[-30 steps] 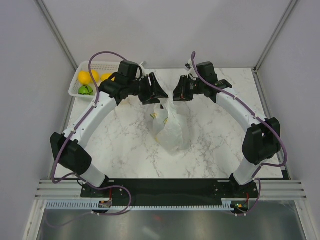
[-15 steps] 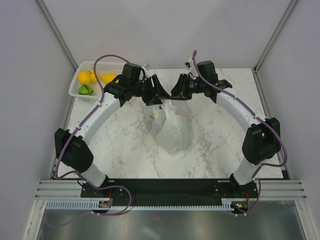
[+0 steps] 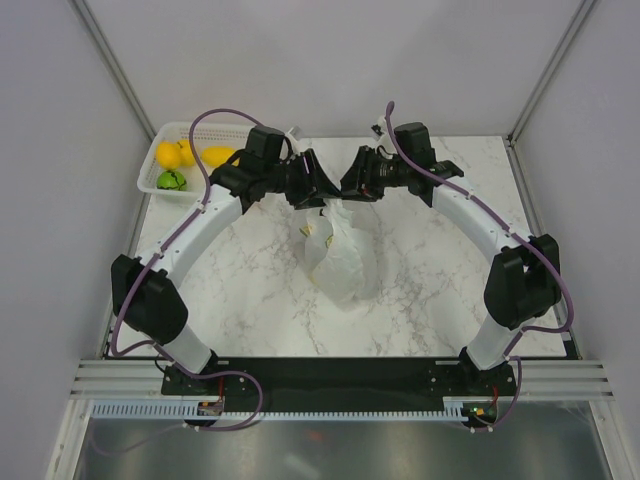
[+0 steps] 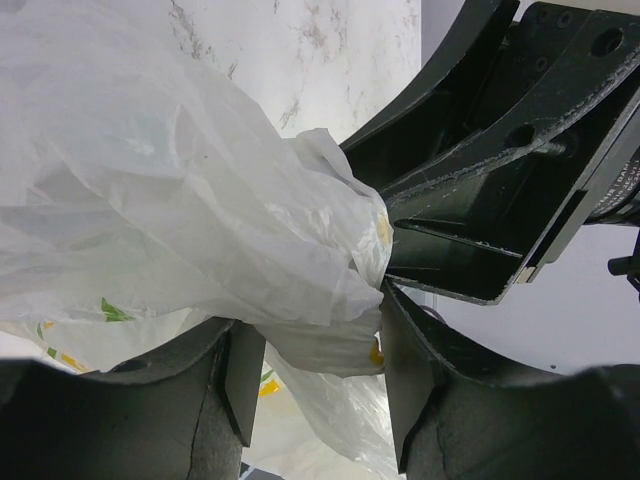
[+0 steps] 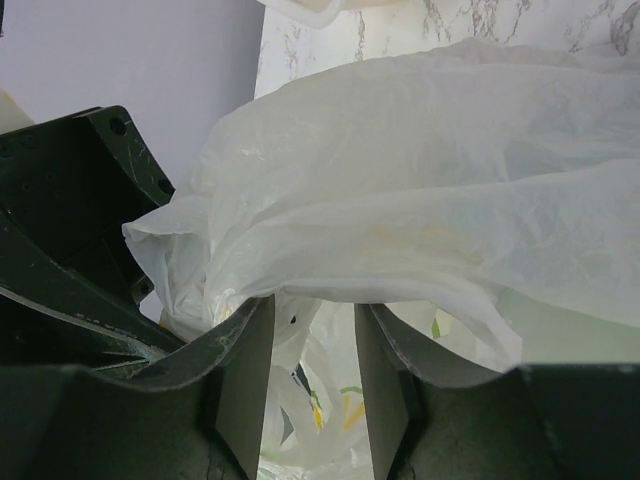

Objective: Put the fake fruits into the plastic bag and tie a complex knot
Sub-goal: Tie the plastic bag at the center of the board.

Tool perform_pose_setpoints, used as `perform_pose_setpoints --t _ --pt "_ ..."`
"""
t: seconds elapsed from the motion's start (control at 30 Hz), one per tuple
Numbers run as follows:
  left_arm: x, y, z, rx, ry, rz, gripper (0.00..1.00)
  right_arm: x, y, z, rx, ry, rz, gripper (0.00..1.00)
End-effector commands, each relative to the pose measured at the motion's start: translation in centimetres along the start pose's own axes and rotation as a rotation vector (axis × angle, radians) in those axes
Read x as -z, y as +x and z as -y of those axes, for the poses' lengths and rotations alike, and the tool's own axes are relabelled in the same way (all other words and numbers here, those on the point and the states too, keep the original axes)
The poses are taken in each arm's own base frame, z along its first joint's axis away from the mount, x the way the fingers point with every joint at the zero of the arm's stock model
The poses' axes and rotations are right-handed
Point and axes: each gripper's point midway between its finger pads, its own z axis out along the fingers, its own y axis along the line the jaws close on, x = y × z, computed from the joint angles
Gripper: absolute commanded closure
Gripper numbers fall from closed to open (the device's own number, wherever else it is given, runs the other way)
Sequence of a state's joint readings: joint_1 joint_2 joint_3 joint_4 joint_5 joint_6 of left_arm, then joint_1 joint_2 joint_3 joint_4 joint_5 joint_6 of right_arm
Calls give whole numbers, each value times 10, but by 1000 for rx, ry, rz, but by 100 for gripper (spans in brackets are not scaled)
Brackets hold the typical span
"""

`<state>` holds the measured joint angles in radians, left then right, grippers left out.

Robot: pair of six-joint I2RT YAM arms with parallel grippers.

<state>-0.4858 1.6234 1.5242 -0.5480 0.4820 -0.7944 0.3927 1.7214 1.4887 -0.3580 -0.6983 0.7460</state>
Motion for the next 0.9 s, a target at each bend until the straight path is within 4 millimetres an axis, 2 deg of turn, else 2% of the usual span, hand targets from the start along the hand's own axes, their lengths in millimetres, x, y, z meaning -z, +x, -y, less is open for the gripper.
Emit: perform_pose_setpoints --t 0.0,0.3,0.47,0.63,0.87 --pt "-6 -16 17 -66 55 53 45 -3 12 -25 30 -89 -43 53" --pt "-11 -19 24 -111 81 73 50 -7 17 -40 18 -126 -56 50" --pt "-11 -20 28 -126 94 83 51 -6 17 -39 12 -112 -40 46" --pt "-1 -13 28 -114 85 69 40 -6 9 -34 1 -97 -17 46" --pt "13 -9 26 -120 58 73 34 -8 6 -35 5 -97 -14 49"
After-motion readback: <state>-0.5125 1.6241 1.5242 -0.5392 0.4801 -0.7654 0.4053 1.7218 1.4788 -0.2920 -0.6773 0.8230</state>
